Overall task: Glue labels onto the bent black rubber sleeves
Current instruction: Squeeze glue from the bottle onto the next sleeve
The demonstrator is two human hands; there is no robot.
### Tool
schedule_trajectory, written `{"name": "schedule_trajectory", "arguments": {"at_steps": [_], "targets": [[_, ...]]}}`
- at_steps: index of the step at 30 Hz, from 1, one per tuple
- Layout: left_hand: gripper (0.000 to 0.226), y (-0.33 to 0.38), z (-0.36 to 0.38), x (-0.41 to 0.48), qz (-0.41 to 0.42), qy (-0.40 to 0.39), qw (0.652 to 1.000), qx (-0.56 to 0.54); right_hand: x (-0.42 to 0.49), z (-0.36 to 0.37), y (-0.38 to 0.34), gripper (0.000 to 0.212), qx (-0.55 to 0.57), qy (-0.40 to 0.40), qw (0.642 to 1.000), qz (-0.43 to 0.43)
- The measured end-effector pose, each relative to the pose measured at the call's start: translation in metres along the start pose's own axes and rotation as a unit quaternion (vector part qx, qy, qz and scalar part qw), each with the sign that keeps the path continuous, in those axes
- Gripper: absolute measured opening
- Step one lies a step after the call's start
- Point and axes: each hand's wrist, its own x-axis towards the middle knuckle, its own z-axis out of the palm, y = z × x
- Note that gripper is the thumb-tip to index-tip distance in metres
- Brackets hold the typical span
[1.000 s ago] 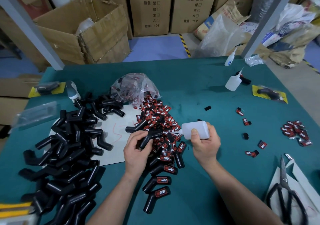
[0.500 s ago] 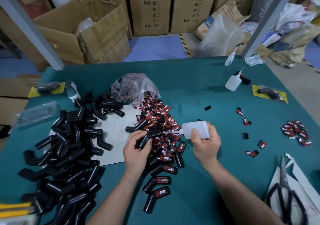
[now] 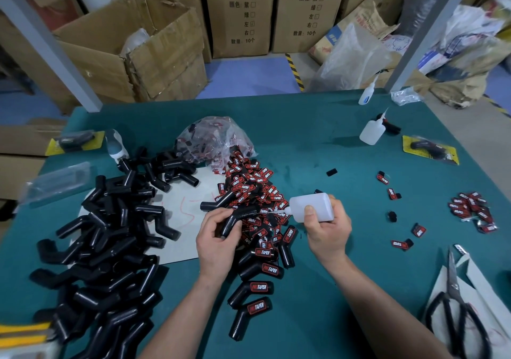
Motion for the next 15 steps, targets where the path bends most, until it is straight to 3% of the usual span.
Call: {"name": "schedule_trajectory", "arguments": {"at_steps": [15], "targets": [[0.034, -0.0089, -0.0018, 0.0002, 0.004, -0.022, 1.000, 0.003, 0.0007, 0.0009, -0.0045, 0.035, -0.005, -0.008, 1.000, 0.018]]}}
